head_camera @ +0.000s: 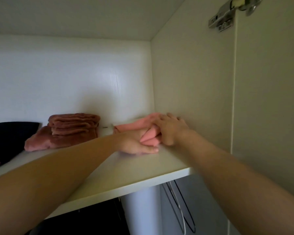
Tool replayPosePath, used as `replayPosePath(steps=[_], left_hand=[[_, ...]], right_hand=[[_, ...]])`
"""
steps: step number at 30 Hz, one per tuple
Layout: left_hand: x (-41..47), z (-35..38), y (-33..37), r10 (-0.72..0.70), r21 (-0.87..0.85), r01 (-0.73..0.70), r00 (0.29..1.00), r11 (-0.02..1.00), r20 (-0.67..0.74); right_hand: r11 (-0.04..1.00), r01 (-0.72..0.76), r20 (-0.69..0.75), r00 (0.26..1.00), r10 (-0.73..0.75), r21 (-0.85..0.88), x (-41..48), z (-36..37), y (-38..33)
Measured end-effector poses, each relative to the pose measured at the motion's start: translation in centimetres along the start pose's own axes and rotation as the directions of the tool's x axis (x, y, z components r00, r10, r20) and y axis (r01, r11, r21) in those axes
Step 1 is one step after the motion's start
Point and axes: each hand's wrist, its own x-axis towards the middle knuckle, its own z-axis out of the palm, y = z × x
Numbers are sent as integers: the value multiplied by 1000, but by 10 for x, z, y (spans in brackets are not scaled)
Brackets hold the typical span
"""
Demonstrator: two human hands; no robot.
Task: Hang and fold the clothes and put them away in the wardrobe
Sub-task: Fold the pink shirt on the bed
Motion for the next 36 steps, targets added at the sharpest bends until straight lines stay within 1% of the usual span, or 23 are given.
replayPosePath(steps=[1, 3, 4, 5, 7, 9, 11, 13, 15, 17, 18, 20, 21, 22, 23, 24, 25, 27, 28, 29, 32, 34, 36], left_hand=[[-1, 2, 0, 16, 16, -16, 999, 1000, -37], [1, 9, -6, -17, 35, 20, 996, 999, -86], [2, 10, -10, -38, 91, 48, 993, 995, -108], [3, 8, -13, -58, 192, 80, 991, 978, -119], [1, 0, -17, -137, 349, 167, 985, 922, -110], [-3, -6, -18, -210, 418, 227, 974, 880, -88], [-8, -6, -14, -262, 415, 270, 962, 869, -78], [-13, -5, 0, -287, 442, 286, 956, 850, -67], [-21, -9, 30, -228, 486, 239, 970, 841, -82], [-32, -13, 72, -70, 461, 107, 993, 881, -96], [-39, -12, 94, -5, 455, 41, 997, 890, -81], [-57, 0, 134, 82, 520, -25, 993, 854, -88], [-71, 15, 151, 133, 537, -34, 980, 843, -147], [-88, 34, 167, 190, 512, -56, 958, 857, -214], [-105, 55, 183, 247, 457, -109, 935, 883, -256], [-125, 78, 200, 300, 382, -187, 917, 905, -262], [-142, 105, 218, 340, 301, -265, 911, 916, -233], [-168, 159, 253, 404, 114, -392, 907, 913, -119], [-179, 187, 273, 448, 4, -449, 892, 894, -58], [-193, 215, 295, 504, -102, -501, 864, 859, -2], [-239, 285, 368, 663, -383, -578, 736, 721, 136], [-278, 325, 417, 756, -510, -584, 608, 632, 241], [-318, 359, 463, 822, -591, -575, 455, 565, 343]], right_hand=[[999, -18, 32, 999, 19, -32, 4, 4, 4], [994, -97, -24, 995, 96, -52, 6, 6, 7], [988, -143, -76, 988, 137, -66, 5, 7, 6], [979, -186, -125, 977, 174, -87, 5, 7, 5], [964, -243, -171, 960, 223, -106, 1, 9, 4], [966, -248, -142, 961, 237, -68, -3, 10, 5], [975, -220, -85, 972, 218, -14, -9, 13, 6], [979, -198, -90, 975, 202, 58, -22, 12, 4], [962, -203, -159, 959, 233, 183, -44, 10, 1], [911, -198, -272, 912, 307, 362, -77, 7, -4], [876, -193, -338, 868, 363, 443, -98, 7, -7], [803, -170, -466, 738, 488, 572, -153, 8, -15], [766, -175, -498, 667, 554, 619, -186, 11, -19], [721, -198, -498, 603, 623, 664, -222, 16, -23], [660, -239, -465, 543, 699, 712, -259, 22, -27], [584, -291, -413, 479, 775, 758, -298, 30, -29], [501, -346, -352, 411, 841, 793, -339, 39, -31], [331, -464, -226, 268, 937, 821, -424, 57, -36], [239, -521, -165, 185, 969, 819, -468, 65, -41], [141, -566, -114, 84, 990, 812, -514, 73, -49], [-120, -609, -26, -226, 974, 784, -640, 88, -86], [-265, -597, -3, -409, 913, 757, -715, 93, -121], [-379, -545, 19, -553, 833, 748, -778, 95, -158]])
